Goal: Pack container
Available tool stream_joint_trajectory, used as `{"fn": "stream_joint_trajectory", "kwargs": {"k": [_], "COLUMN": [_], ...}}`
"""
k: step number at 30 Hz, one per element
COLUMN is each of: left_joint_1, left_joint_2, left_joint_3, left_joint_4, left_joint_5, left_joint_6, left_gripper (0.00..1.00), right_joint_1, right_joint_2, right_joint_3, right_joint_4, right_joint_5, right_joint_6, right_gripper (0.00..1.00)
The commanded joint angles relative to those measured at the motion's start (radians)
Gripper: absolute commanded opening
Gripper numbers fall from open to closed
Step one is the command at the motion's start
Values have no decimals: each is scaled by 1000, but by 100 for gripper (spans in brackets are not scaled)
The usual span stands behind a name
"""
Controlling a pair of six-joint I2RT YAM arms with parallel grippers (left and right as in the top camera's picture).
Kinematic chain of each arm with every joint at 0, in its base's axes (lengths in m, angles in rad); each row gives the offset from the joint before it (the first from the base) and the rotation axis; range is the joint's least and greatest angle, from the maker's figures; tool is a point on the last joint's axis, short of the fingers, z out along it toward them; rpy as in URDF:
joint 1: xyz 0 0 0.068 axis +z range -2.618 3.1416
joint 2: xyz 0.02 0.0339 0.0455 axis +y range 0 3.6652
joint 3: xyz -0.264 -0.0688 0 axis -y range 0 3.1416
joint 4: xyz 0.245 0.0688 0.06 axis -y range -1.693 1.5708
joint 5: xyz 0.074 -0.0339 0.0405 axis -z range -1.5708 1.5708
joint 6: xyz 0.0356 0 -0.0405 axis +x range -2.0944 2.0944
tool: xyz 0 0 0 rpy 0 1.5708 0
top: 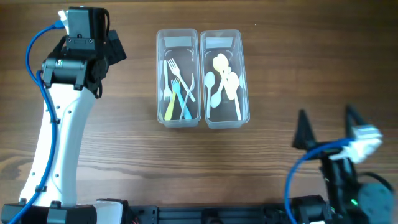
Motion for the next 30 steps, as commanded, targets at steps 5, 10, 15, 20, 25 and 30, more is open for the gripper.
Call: {"fn": "stream_joint_trajectory", "kwargs": {"k": [5, 10, 15, 20, 25, 30], "left_joint_1": [5, 5, 5, 5, 5, 5], "left_joint_2": [-1, -1, -1, -1, -1, -1], "left_joint_3": [-3, -3, -3, -3, -3, -3], "left_joint_4": [2, 2, 2, 2, 2, 2], "left_joint_5": [-19, -19, -19, -19, -19, -19], "left_joint_6": [-3, -2, -3, -2, -3, -3], "left_gripper": [100, 100, 100, 100, 100, 100], "right_joint_1": [-21, -40, -42, -42, -42, -42], "right_joint_2": [-112, -177, -188, -188, -188, -188], "right_joint_3": [-310, -380, -421, -448, -496, -502], "right_joint_4": [187, 188, 195, 196, 214, 228], "right_joint_5": [-105, -100, -91, -70, -58, -54], "right_joint_6": [10, 11, 10, 10, 10, -19], "right_gripper": [100, 100, 100, 100, 100, 100]}}
